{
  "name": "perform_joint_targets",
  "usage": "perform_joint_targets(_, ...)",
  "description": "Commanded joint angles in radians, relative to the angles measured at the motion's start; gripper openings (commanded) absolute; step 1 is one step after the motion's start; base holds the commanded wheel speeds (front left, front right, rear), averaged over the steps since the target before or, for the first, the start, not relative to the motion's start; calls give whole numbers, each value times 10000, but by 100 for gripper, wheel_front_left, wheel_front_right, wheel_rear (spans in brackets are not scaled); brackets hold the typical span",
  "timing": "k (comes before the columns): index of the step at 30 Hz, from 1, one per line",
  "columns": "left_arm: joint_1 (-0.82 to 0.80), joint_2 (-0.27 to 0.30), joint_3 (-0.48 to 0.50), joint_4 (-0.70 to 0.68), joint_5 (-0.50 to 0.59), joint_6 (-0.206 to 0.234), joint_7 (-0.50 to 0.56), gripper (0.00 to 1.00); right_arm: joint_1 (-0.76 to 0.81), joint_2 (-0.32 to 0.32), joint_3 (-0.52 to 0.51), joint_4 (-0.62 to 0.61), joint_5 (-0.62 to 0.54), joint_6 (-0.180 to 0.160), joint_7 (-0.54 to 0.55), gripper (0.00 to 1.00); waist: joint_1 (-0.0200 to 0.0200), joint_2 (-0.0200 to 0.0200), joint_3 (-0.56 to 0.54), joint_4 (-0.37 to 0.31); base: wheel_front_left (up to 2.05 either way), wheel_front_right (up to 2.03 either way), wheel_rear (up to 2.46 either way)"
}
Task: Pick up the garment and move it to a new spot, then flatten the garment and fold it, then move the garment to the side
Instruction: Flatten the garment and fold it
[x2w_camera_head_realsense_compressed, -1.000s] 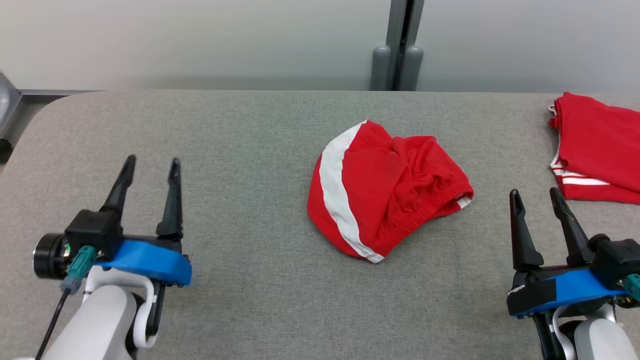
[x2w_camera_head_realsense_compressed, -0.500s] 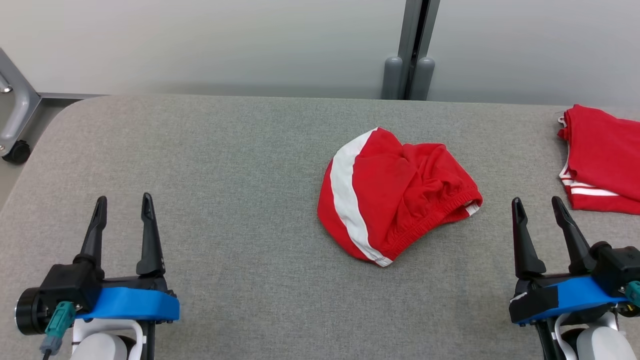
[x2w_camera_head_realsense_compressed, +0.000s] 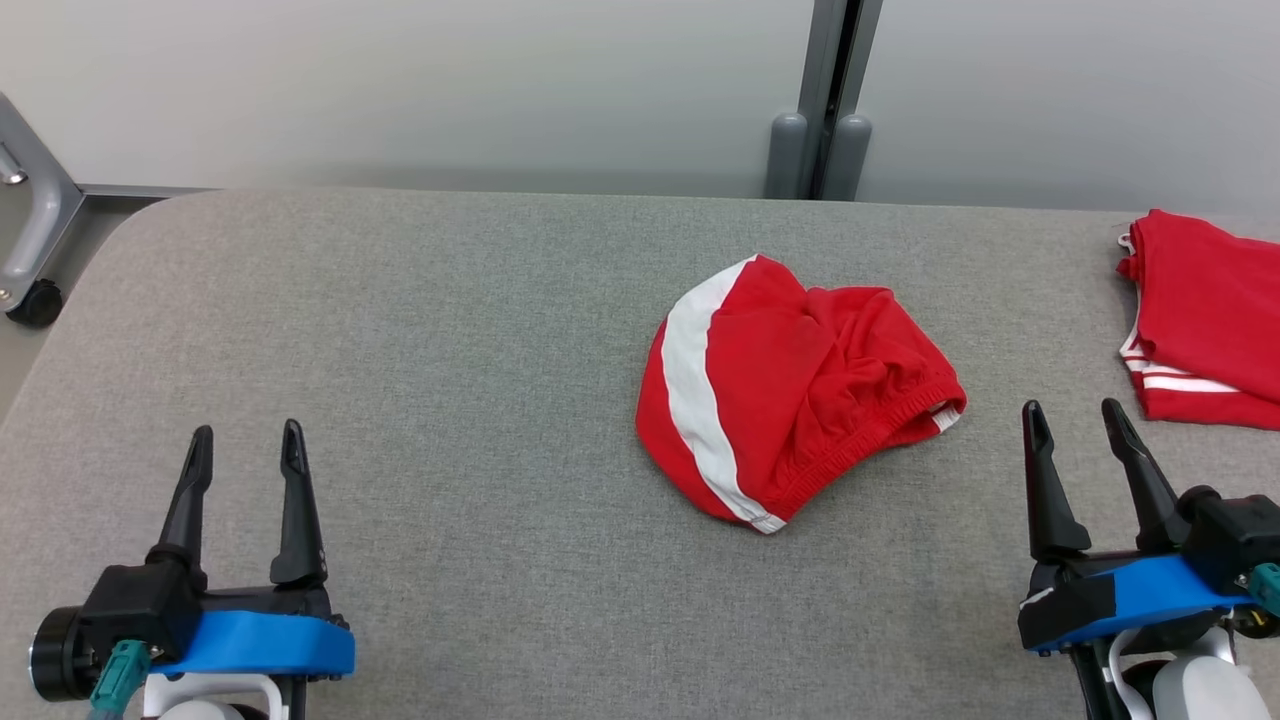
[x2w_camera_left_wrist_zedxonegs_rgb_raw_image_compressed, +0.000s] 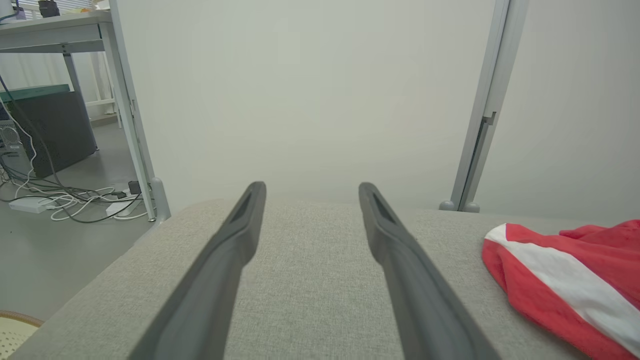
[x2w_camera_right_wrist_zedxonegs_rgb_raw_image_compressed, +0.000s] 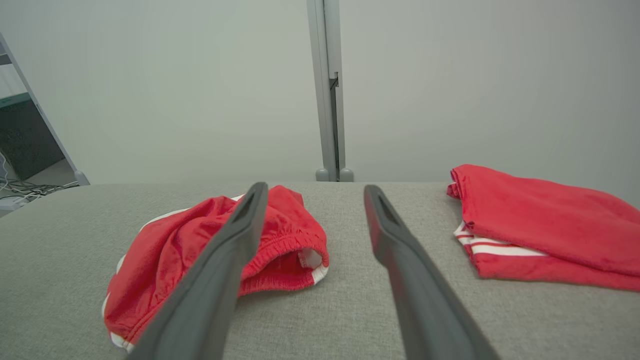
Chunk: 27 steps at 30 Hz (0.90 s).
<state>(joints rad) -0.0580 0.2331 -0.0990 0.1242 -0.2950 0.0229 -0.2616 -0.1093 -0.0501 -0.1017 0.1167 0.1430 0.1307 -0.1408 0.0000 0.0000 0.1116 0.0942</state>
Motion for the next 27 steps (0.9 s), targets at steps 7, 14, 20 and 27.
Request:
perform_joint_targets(7,108,-351,448,190,376,-407,-46,100,122,-8,-25,94,21,1,-19,100,0,0,-27,-38,0,0,0)
perform_joint_targets(14,83,-622,787,260,703,-698,-47,100,157,-8,-7,85,43,1,-2,100,0,0,-21,-59,0,0,0)
perform_joint_targets(20,48,-781,1023,322,954,-874,-47,100,167,-8,-10,89,69,1,16,100,0,0,-29,-58,0,0,0)
perform_joint_targets(27,43,-956,1207,378,1145,-1018,-47,100,139,-8,1,139,64,1,30,100,0,0,-46,-47,0,0,0)
